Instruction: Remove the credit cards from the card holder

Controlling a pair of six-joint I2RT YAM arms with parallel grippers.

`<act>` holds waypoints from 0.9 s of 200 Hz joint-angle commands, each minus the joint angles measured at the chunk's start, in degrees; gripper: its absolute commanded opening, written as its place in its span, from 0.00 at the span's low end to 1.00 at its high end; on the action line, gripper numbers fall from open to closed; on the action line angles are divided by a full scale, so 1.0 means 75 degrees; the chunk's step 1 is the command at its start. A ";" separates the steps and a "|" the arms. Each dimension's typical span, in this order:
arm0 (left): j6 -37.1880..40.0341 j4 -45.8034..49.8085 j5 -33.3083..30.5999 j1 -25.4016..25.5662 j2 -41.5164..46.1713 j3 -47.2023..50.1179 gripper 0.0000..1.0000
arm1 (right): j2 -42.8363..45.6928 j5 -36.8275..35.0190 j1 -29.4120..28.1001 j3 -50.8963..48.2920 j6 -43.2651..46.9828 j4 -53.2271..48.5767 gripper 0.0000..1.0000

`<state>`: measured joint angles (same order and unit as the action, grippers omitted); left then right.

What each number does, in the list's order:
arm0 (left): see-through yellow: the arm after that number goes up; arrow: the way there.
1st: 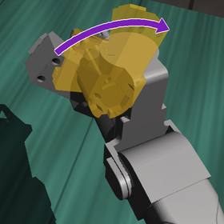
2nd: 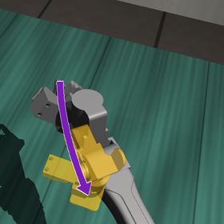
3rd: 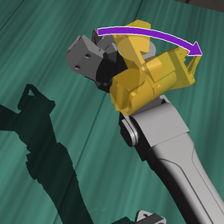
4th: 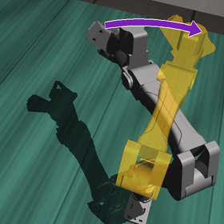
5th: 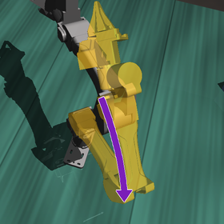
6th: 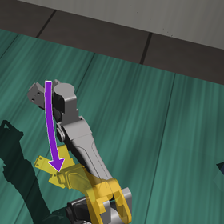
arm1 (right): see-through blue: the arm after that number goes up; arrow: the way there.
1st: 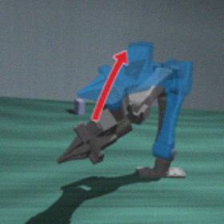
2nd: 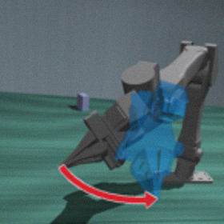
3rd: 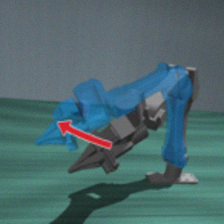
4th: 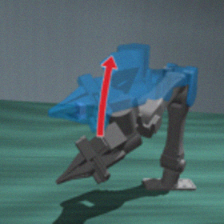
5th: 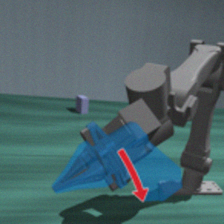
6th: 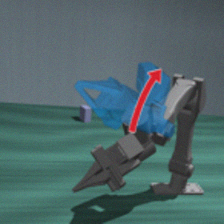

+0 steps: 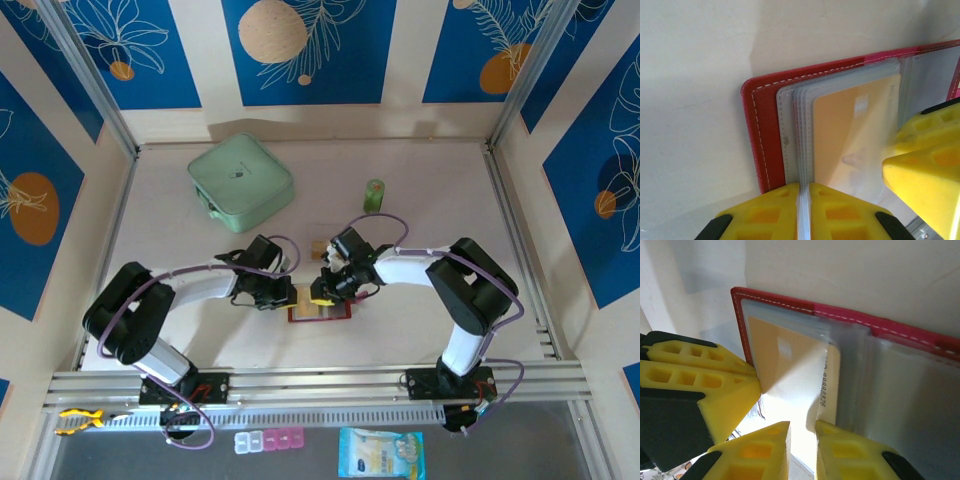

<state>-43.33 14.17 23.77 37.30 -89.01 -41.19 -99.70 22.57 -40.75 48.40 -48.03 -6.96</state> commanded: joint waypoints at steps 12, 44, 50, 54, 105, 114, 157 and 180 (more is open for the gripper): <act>0.0129 0.0196 -0.0076 0.0009 -0.0201 -0.0108 0.13 | -0.0158 0.0226 -0.0068 0.0217 0.0164 -0.0203 0.18; 0.0142 0.0216 -0.0076 0.0013 -0.0202 -0.0109 0.13 | -0.0169 -0.0089 -0.0062 0.0274 0.0167 -0.0554 0.20; 0.0143 0.0223 -0.0076 0.0013 -0.0202 -0.0110 0.13 | -0.0171 -0.0170 -0.0042 0.0285 0.0184 -0.0659 0.21; 0.0147 0.0225 -0.0076 0.0008 -0.0202 -0.0110 0.13 | -0.0144 -0.0237 -0.0056 0.0285 0.0194 -0.0713 0.21; 0.0153 0.0254 -0.0090 -0.0003 -0.0180 -0.0097 0.13 | 0.0208 -0.0694 -0.0045 0.0337 0.0308 -0.1249 0.21; 0.0154 0.0255 -0.0090 0.0004 -0.0165 -0.0098 0.13 | 0.0266 -0.0700 -0.0051 0.0354 0.0334 -0.1263 0.21; 0.0167 0.0344 -0.0134 0.0000 -0.0007 -0.0188 0.13 | 0.0620 -0.0689 -0.0045 0.0347 0.0404 -0.1240 0.21; 0.0187 0.0447 -0.0146 0.0001 0.0176 -0.0304 0.13 | 0.0874 -0.0657 -0.0021 0.0265 0.0398 -0.1183 0.22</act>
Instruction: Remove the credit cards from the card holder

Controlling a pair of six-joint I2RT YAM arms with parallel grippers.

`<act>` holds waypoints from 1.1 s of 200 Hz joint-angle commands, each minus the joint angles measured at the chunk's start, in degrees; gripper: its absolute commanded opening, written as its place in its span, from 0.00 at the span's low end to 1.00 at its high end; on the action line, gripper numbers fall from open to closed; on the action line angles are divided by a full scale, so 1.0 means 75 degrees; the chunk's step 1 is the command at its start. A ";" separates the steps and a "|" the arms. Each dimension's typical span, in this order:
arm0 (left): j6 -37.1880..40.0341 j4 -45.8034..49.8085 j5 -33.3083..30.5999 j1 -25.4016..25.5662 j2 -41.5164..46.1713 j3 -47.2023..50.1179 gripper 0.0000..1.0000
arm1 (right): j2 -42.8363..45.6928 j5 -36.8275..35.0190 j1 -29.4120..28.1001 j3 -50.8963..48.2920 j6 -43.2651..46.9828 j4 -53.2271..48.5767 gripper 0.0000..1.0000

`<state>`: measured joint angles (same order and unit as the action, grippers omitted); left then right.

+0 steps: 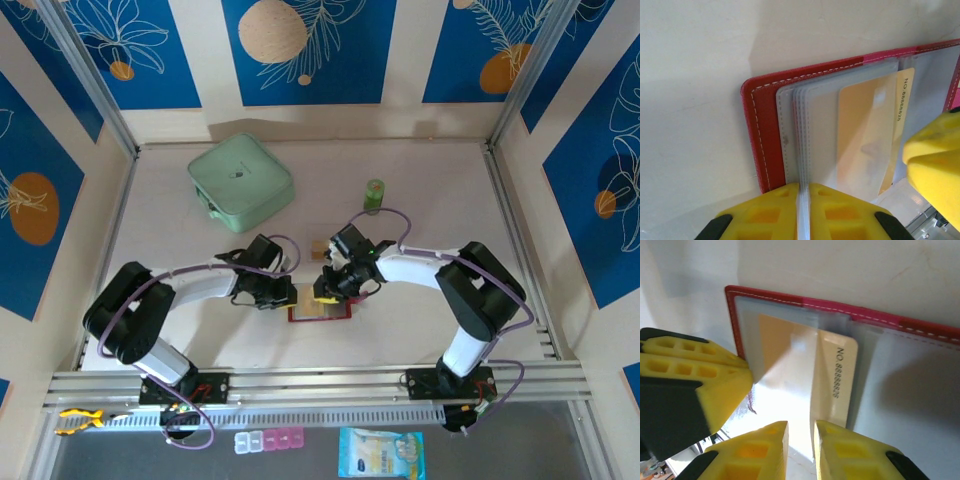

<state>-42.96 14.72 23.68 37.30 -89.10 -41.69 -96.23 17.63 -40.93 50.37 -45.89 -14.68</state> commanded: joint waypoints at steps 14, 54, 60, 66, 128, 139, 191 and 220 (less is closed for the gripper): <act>0.0178 0.0501 -0.0161 0.0001 0.0315 -0.0359 0.13 | 0.0550 -0.0001 0.0045 -0.0075 0.0084 -0.0112 0.21; 0.0146 0.0586 0.0040 0.0094 0.0382 -0.0660 0.10 | 0.0678 0.0062 0.0239 -0.0328 -0.0030 -0.0015 0.22; 0.0107 0.0520 0.0109 0.0141 0.0342 -0.0671 0.09 | 0.0678 0.0081 0.0270 -0.0368 -0.0048 0.0015 0.22; 0.0082 0.0468 0.0154 0.0193 0.0291 -0.0713 0.09 | 0.0667 0.0109 0.0305 -0.0403 -0.0079 0.0046 0.22; 0.0044 0.0182 0.0340 0.0444 -0.0380 -0.0711 0.05 | 0.0419 0.0444 0.0437 -0.0564 -0.0185 0.0438 0.22; 0.0057 0.0170 0.0327 0.0458 -0.0423 -0.0696 0.04 | 0.0354 0.0462 0.0431 -0.0575 -0.0203 0.0476 0.22; 0.0220 0.0442 0.0082 0.0453 -0.0589 -0.0663 0.01 | 0.0081 0.0576 0.0453 -0.0622 -0.0256 0.0633 0.22; 0.0267 0.0527 -0.0037 0.0462 -0.0573 -0.0584 0.00 | -0.0006 0.0588 0.0464 -0.0668 -0.0257 0.0688 0.22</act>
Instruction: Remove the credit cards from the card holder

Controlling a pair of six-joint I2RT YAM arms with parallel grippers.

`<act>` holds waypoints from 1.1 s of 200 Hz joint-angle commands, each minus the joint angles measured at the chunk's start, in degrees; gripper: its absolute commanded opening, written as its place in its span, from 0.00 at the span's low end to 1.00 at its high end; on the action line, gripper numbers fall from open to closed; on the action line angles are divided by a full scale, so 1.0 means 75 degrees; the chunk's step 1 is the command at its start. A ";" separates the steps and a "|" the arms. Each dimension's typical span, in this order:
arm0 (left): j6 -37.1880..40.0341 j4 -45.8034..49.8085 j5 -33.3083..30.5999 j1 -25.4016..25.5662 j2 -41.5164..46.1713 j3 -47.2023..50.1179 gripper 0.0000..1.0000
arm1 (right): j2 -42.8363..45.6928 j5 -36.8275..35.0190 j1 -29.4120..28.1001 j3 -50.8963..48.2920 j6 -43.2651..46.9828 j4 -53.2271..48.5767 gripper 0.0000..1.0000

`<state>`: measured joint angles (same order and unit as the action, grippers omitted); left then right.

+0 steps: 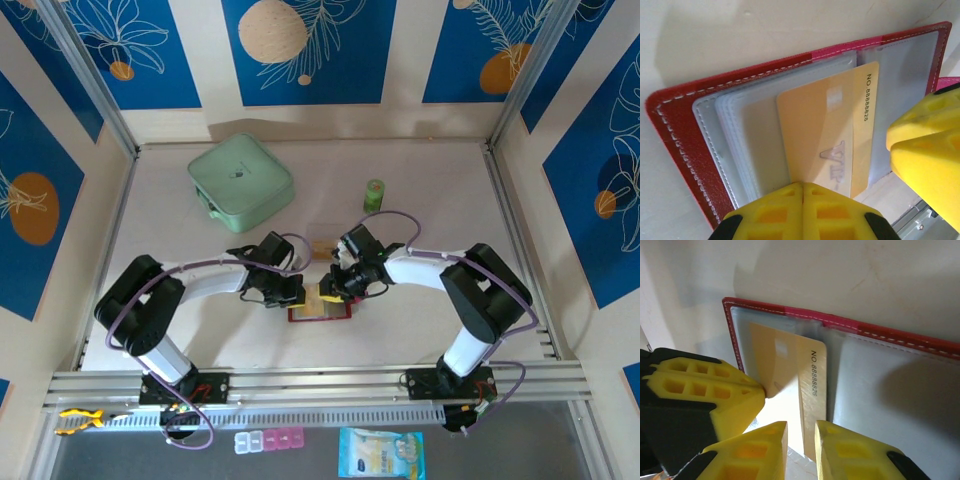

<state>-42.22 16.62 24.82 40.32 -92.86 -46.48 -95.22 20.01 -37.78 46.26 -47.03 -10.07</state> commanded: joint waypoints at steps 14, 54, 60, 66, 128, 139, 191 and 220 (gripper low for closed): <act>0.0179 0.0297 -0.0227 0.0056 -0.0075 0.0068 0.00 | -0.0194 0.0332 0.0045 -0.0137 -0.0117 0.0133 0.22; 0.0203 0.0315 -0.0292 0.0054 -0.0133 0.0114 0.00 | -0.0349 0.0425 0.0045 -0.0197 -0.0190 0.0322 0.22; 0.0203 0.0297 -0.0287 0.0060 -0.0136 0.0115 0.00 | -0.0356 0.0449 0.0051 -0.0194 -0.0202 0.0348 0.22; 0.0203 0.0303 -0.0286 0.0060 -0.0155 0.0128 0.00 | -0.0374 0.0469 0.0045 -0.0213 -0.0213 0.0372 0.22; 0.0179 0.0264 -0.0262 0.0053 -0.0181 0.0139 0.00 | -0.0245 0.0251 0.0035 -0.0268 -0.0221 0.0238 0.22; 0.0180 0.0264 -0.0272 0.0051 -0.0163 0.0142 0.00 | -0.0170 0.0124 0.0039 -0.0272 -0.0189 0.0125 0.22; 0.0177 0.0276 -0.0266 0.0054 -0.0191 0.0115 0.00 | -0.0231 0.0355 0.0033 -0.0263 -0.0184 0.0308 0.22; 0.0180 0.0291 -0.0264 0.0060 -0.0193 0.0115 0.00 | -0.0459 0.0741 0.0001 -0.0295 -0.0291 0.0720 0.22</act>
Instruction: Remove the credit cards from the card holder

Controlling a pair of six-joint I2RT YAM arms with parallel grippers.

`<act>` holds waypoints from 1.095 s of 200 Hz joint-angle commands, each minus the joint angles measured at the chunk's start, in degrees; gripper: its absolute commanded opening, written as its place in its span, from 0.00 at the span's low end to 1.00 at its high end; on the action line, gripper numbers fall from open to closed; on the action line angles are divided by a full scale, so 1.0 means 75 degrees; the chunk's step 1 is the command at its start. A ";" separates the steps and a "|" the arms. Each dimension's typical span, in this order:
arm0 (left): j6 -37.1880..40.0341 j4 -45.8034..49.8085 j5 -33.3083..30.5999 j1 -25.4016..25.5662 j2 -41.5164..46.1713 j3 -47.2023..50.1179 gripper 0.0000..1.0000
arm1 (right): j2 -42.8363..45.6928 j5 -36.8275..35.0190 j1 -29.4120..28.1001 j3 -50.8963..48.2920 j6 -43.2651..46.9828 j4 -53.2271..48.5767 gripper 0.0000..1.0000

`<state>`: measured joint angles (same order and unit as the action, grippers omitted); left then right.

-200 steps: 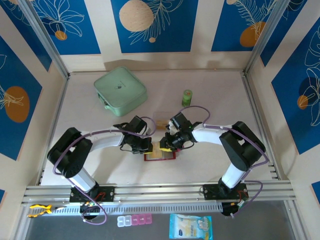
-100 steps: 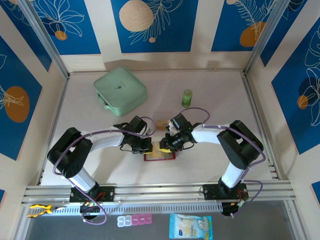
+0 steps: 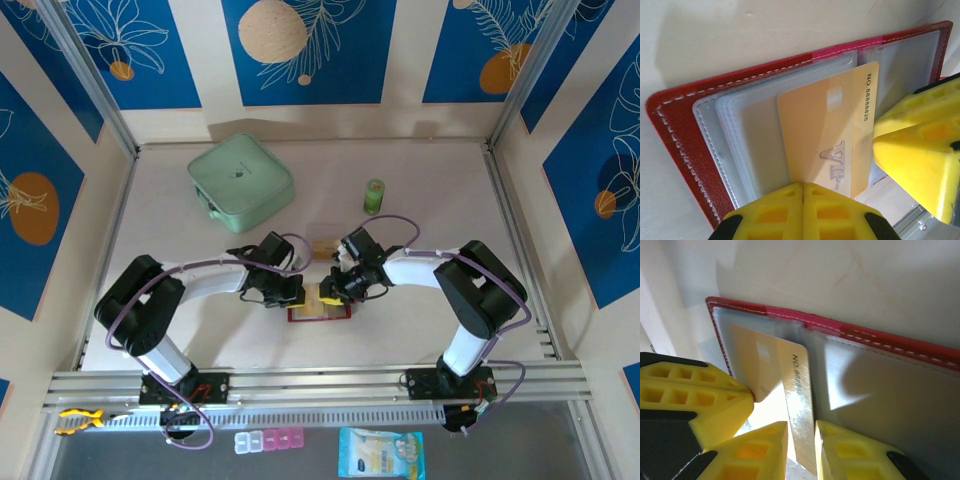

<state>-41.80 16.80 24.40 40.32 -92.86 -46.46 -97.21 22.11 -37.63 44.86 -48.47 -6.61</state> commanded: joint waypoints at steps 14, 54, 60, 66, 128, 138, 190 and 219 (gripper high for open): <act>0.0136 0.0280 -0.0230 0.0055 -0.0193 0.0101 0.00 | -0.0189 0.0518 -0.0018 -0.0140 -0.0147 0.0390 0.21; 0.0136 0.0291 -0.0227 0.0051 -0.0215 0.0089 0.00 | -0.0101 0.0555 -0.0022 -0.0195 -0.0194 0.0507 0.21; 0.0137 0.0289 -0.0219 0.0053 -0.0223 0.0080 0.00 | -0.0089 0.0556 -0.0022 -0.0208 -0.0196 0.0539 0.20; 0.0136 0.0281 -0.0207 0.0056 -0.0219 0.0077 0.00 | -0.0073 0.0579 -0.0025 -0.0229 -0.0211 0.0570 0.19; 0.0135 0.0346 -0.0224 0.0053 -0.0111 0.0045 0.00 | 0.0130 0.0520 0.0068 -0.0415 -0.0174 0.0662 0.10; 0.0148 0.0366 -0.0230 0.0058 -0.0105 0.0042 0.00 | 0.0163 0.0466 0.0101 -0.0422 -0.0103 0.0554 0.10; 0.0137 0.0362 -0.0243 0.0054 -0.0076 0.0135 0.00 | 0.0461 0.0121 0.0299 -0.0340 0.0415 -0.0408 0.09; 0.0124 0.0319 -0.0242 0.0054 -0.0078 0.0172 0.00 | 0.0705 -0.0217 0.0393 -0.0119 0.0847 -0.1207 0.09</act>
<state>-41.60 16.95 24.10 40.32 -92.86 -46.41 -94.28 23.46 -35.38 42.65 -46.02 -7.38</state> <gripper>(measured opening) 0.054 0.092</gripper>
